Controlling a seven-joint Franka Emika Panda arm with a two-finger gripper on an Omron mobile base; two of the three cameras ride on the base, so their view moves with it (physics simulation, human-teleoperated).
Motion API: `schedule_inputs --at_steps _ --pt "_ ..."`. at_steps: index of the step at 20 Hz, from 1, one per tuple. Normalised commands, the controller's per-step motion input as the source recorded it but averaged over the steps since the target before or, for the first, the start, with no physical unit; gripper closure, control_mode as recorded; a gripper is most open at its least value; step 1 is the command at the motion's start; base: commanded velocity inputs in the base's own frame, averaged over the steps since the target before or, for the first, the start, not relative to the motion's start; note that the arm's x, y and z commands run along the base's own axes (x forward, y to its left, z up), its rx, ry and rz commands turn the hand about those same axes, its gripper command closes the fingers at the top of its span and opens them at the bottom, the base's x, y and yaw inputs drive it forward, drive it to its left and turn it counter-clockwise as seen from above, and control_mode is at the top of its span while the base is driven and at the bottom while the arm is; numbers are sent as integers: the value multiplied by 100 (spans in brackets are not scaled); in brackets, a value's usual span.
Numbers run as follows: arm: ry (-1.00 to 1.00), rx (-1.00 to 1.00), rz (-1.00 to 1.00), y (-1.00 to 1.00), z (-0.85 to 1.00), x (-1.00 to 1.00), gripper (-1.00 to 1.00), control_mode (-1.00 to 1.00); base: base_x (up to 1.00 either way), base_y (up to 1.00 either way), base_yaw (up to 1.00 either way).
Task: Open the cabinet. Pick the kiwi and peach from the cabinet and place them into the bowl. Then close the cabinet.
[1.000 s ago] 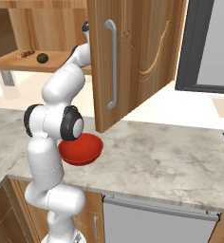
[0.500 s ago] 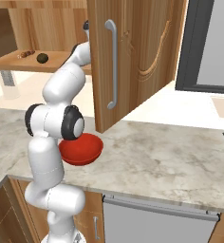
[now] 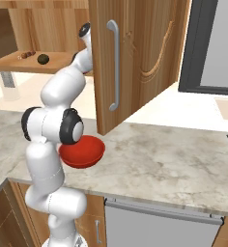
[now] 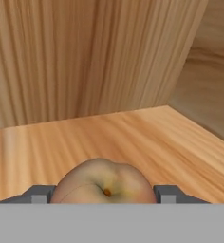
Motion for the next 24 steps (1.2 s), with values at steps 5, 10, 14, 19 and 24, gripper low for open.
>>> schedule_inputs --at_steps 5,10,14,19,24 --pt "-6 -1 0 0 20 -34 100 -100 0 0 0" --pt "3 0 0 0 39 -57 100 -100 0 0 0" --pt "12 0 0 0 59 -57 100 -100 0 0 0" --pt "8 0 0 0 31 -59 100 -100 0 0 0" --pt "3 0 0 1 7 -56 100 -100 0 0 0"
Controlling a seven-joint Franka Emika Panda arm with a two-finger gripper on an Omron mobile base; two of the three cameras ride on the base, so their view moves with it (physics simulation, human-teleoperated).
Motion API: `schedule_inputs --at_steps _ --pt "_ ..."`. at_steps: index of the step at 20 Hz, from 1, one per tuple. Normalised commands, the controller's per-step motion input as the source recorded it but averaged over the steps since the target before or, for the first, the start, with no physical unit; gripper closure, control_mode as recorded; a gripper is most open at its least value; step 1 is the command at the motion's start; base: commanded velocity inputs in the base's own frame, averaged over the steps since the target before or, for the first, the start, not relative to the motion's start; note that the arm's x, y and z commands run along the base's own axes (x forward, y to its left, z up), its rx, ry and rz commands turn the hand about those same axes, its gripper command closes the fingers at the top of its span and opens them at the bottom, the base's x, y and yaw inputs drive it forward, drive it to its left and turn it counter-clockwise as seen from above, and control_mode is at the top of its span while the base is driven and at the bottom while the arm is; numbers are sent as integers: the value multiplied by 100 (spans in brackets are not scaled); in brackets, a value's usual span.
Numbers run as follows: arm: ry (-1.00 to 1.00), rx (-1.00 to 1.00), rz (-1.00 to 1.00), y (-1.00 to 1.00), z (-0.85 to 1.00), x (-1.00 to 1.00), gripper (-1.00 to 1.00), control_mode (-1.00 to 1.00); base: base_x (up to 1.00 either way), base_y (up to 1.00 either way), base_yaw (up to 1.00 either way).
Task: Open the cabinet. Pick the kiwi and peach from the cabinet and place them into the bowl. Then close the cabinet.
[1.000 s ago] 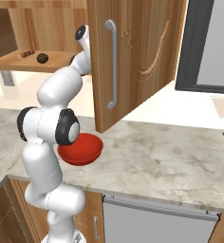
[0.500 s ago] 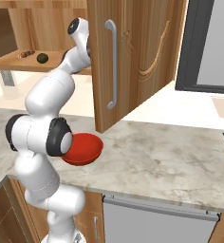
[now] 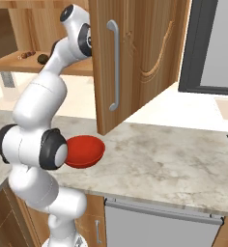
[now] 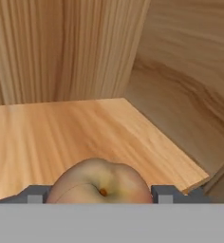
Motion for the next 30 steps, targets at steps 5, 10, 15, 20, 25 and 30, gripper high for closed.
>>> schedule_inputs --at_steps 5,10,15,20,25,30 --pt "0 0 2 15 -7 -57 100 -100 0 0 0" --pt "0 0 4 30 -16 -58 100 -100 0 0 0" --pt "4 0 8 42 -10 -55 100 -100 0 0 0" --pt "6 5 12 39 -19 -47 100 -100 0 0 0" --pt "9 10 10 26 -20 -44 100 -100 0 0 0" --pt "9 13 11 17 -41 -36 100 -100 0 0 0"
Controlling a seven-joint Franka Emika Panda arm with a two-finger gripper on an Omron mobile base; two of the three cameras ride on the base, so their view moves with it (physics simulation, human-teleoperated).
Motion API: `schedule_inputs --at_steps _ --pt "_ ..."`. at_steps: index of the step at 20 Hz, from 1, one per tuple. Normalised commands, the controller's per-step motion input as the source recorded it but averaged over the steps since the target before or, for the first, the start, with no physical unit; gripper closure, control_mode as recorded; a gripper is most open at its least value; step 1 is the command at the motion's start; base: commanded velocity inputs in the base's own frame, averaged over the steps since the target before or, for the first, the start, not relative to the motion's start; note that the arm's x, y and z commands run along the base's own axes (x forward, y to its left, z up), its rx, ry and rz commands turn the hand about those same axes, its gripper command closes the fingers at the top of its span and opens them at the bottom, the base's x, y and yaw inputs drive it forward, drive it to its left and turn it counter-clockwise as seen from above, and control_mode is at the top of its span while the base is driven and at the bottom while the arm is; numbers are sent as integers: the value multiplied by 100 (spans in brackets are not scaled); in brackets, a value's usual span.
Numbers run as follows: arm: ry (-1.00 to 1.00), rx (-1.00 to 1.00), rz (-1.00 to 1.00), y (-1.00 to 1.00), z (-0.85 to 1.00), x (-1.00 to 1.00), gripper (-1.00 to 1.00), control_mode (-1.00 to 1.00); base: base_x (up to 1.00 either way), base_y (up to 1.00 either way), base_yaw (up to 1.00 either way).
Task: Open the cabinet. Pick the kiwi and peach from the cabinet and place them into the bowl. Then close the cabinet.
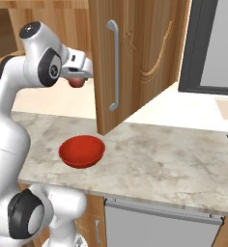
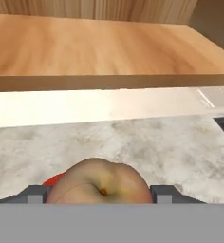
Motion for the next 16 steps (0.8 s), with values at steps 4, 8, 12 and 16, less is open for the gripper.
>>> schedule_inputs --at_steps 4,8,12,16 --pt "11 15 11 13 -36 -25 100 -100 0 0 0" --pt "13 14 11 14 -34 -13 100 -100 0 0 0" --pt "14 10 10 23 -34 -6 100 -100 0 0 0" --pt "11 1 6 38 -52 -4 100 -100 0 0 0"
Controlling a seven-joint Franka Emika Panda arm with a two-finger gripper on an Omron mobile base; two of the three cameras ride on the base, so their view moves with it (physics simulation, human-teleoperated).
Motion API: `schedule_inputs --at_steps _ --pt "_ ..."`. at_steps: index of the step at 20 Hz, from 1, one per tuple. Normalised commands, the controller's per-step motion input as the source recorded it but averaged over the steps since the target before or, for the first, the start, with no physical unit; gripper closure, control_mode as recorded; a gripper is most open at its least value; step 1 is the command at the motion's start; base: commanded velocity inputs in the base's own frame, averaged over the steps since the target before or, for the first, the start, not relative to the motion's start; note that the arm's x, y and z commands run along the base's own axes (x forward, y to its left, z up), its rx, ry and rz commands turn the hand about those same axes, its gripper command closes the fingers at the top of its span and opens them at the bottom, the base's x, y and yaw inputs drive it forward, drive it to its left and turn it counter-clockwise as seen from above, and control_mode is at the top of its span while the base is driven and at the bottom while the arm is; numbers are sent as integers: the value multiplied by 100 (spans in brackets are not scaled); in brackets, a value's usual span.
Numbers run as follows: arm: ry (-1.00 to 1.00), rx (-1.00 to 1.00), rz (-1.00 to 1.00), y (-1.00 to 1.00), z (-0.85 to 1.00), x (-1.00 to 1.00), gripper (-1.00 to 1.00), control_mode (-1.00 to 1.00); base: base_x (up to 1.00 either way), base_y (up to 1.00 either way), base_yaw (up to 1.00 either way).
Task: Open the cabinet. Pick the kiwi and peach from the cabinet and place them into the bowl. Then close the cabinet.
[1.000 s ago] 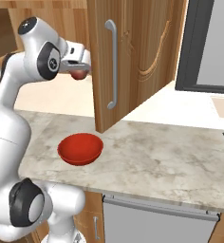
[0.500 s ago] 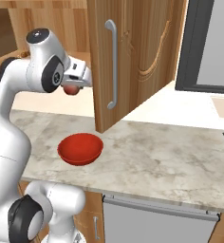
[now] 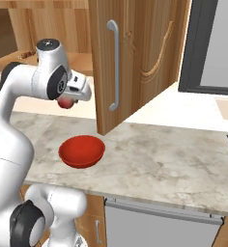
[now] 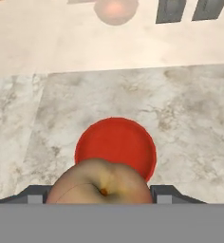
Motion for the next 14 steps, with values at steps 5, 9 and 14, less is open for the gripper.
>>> schedule_inputs --at_steps 5,9,14 --pt "5 -2 1 44 -70 0 100 -100 0 0 0" --pt "1 -1 0 22 -62 0 100 -100 0 0 0" --pt "1 0 0 7 -57 0 100 -100 0 0 0"
